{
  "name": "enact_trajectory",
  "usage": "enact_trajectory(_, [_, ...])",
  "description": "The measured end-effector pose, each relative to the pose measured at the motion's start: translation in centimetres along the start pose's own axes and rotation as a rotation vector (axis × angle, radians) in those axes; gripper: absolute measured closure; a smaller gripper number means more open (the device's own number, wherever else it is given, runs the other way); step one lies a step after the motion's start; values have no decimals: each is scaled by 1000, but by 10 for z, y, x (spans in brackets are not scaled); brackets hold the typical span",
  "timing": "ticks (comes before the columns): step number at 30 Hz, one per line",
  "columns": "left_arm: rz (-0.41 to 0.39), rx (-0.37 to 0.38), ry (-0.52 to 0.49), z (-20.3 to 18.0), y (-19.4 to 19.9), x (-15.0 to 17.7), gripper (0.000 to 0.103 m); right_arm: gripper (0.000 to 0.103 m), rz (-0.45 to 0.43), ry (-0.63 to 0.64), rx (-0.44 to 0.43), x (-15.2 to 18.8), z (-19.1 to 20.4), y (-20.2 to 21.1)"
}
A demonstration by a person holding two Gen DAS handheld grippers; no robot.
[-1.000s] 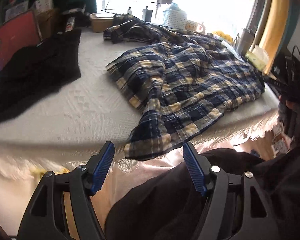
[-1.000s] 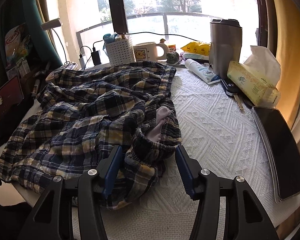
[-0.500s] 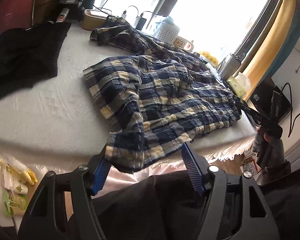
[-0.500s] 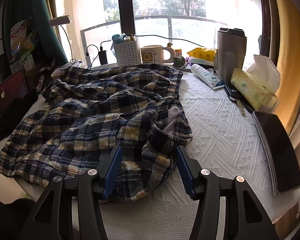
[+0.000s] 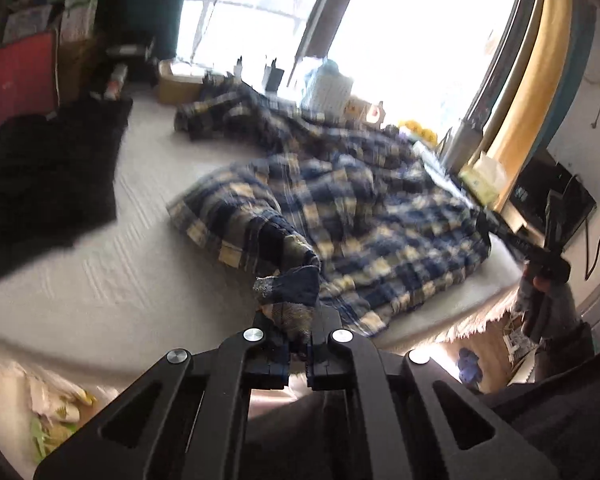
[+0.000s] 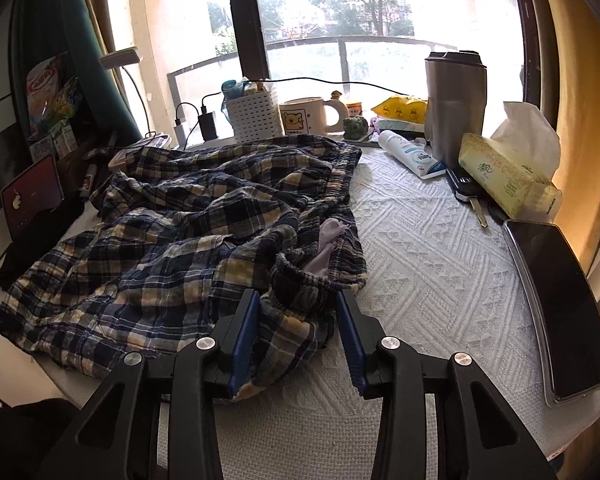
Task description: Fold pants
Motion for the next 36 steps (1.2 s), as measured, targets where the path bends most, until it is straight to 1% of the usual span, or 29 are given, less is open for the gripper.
enact_trajectory(3, [-40, -12, -8, 5, 10, -12, 100, 62, -10, 0, 30, -6, -1, -1])
enact_trajectory(5, [-53, -9, -17, 5, 12, -16, 100, 62, -12, 22, 41, -10, 2, -1])
enact_trajectory(7, [-58, -5, -32, 4, 11, -19, 100, 60, 16, 79, 59, -11, 9, -7])
enact_trajectory(8, [-58, -1, -34, 4, 11, -20, 100, 54, 41, 117, 82, -11, 14, -13])
enact_trajectory(9, [-58, 8, -38, 3, 10, -22, 100, 53, 54, 142, 119, -10, 15, -17])
enact_trajectory(10, [-59, 12, -44, 0, 10, -23, 100, 53, 74, 145, 153, -9, 15, -22])
enact_trajectory(11, [-64, 14, -52, -1, 11, -25, 100, 54, 91, 129, 169, -8, 11, -24])
enact_trajectory(12, [-70, 16, -57, -2, 13, -27, 100, 75, 100, 107, 173, -7, 5, -24])
enact_trajectory(13, [-76, 19, -59, -1, 15, -29, 100, 85, 103, 79, 182, -7, -2, -22])
enact_trajectory(14, [-83, 22, -59, -1, 17, -31, 100, 89, 99, 44, 168, -6, -9, -18])
enact_trajectory(15, [-92, 27, -58, 0, 20, -34, 100, 91, 95, 13, 143, -5, -14, -13])
enact_trajectory(20, [-148, 66, -81, -5, 38, -49, 100, 93, 51, -87, 96, -3, -25, 19])
enact_trajectory(26, [-243, 119, -131, -23, 74, -73, 100, 95, -19, -164, 102, -19, -29, 58])
enact_trajectory(30, [-302, 113, -163, -29, 90, -93, 100, 95, -70, -209, 93, -35, -29, 81])
enact_trajectory(32, [-325, 103, -160, -26, 92, -106, 100, 95, -101, -231, 63, -45, -27, 88])
enact_trajectory(36, [-361, 85, -152, -16, 90, -135, 100, 95, -132, -252, 42, -67, -22, 86])
Point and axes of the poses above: each gripper's, at about its wrist camera, not at the fingertips, and y roughly against the way its jaws point, z to its left, x to its underside, the point moved 4 cm from there along -y, roughly the way its jaws point, and after that the axes turned 12 degrees about z, right-handed, at the moved point
